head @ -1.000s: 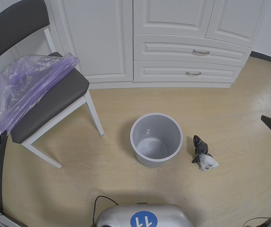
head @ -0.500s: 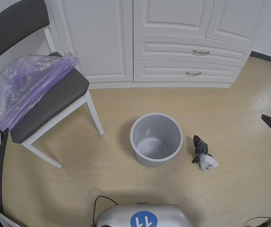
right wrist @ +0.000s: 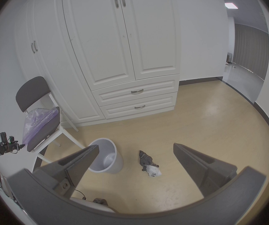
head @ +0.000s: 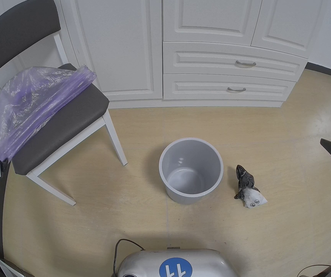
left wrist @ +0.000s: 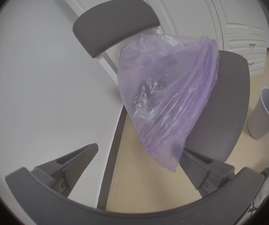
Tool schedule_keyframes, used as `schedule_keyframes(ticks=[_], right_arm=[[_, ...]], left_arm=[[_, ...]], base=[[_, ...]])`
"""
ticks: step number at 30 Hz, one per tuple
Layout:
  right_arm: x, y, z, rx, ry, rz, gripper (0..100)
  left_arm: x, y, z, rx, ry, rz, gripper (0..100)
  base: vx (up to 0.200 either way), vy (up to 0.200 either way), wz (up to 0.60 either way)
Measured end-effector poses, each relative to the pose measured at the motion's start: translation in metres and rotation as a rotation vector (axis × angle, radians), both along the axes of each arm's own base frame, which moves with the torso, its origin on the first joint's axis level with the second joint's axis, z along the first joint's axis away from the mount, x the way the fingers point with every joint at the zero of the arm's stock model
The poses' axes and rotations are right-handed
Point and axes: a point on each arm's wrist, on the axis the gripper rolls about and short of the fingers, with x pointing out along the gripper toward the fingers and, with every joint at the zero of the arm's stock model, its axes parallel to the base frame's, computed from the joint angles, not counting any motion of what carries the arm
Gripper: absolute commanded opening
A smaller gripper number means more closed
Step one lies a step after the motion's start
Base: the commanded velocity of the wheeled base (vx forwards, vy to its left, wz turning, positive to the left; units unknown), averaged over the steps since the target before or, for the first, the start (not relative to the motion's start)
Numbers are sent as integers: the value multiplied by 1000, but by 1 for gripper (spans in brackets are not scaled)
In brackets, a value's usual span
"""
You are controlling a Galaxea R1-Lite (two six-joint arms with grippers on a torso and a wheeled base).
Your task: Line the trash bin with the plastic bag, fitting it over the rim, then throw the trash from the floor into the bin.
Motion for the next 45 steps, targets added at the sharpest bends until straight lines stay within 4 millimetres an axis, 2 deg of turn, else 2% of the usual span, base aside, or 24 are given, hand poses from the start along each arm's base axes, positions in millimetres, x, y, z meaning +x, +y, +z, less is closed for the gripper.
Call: schedule_keyframes(ticks=[11, 21, 33, 34, 45], right_arm=[[-1, 0, 1, 0, -7, -2, 100], [-2, 0, 1, -2, -8, -1, 100], [-6, 2, 2, -2, -22, 23, 100], [-6, 2, 2, -2, -23, 27, 100], [-9, 2, 4, -2, -37, 36, 100]], left_arm=[[-9, 9, -10, -126, -26, 72, 100], [10, 23, 1, -220, -250, 105, 100], [33, 41, -23, -281, -332, 81, 100], [34, 42, -25, -287, -328, 71, 0], [39, 44, -29, -341, -344, -35, 0]], base=[[0, 0, 0], [0, 0, 0], [0, 0, 0], [0, 0, 0], [0, 0, 0]])
